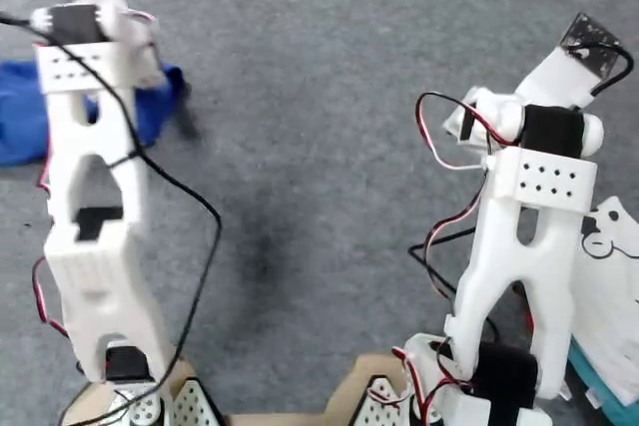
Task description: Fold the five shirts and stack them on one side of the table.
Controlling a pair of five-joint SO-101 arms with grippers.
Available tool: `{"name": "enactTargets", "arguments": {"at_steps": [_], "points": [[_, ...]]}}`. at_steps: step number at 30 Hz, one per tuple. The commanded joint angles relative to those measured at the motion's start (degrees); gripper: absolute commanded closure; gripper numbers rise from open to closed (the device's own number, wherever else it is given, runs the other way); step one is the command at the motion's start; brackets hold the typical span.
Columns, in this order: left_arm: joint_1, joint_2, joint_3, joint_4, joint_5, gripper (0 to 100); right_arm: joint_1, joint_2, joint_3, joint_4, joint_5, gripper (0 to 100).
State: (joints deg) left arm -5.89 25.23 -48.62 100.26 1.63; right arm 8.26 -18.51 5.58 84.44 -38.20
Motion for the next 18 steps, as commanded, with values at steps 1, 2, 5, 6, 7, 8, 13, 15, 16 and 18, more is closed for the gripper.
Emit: {"name": "enactTargets", "arguments": {"at_steps": [1, 2, 5, 6, 7, 8, 13, 15, 16, 18], "points": [[7.9, -15.5, 17.8, 0.4, 0.4, 98, 0.2, -1.9, 0.0, -2.5, 0.0, 99.4], [10.2, -18.6, 21.8, 0.4, 0.4, 98, 0.5, -1.9, 0.0, -3.4, 0.1, 99.4], [15.8, -28.0, 31.2, -0.3, 0.0, 98, 2.2, -1.9, 0.0, -6.8, 2.5, 99.4], [17.3, -31.0, 33.9, -1.1, -0.1, 98, 2.7, -1.9, 0.0, -7.8, 4.7, 99.4], [18.8, -34.1, 36.2, -1.7, -0.1, 98, 2.9, -1.9, 0.1, -8.9, 6.9, 99.4], [20.2, -37.0, 38.2, -2.2, -0.8, 98, 2.9, -1.9, 0.1, -9.8, 9.0, 99.3], [26.7, -49.9, 46.3, -3.3, -5.4, 98, 2.9, -1.9, 0.0, -10.6, 19.0, 96.6], [28.6, -54.4, 48.4, -2.6, -4.1, 96, 2.6, -1.9, 0.1, -10.5, 21.5, 89.7], [28.9, -56.5, 49.5, -1.8, -2.5, 92, 2.6, -1.9, 0.1, -10.5, 22.2, 85.3], [28.0, -60.4, 51.6, -0.5, 1.2, 84, 1.7, -1.9, -0.1, -10.6, 23.8, 76.7]]}}
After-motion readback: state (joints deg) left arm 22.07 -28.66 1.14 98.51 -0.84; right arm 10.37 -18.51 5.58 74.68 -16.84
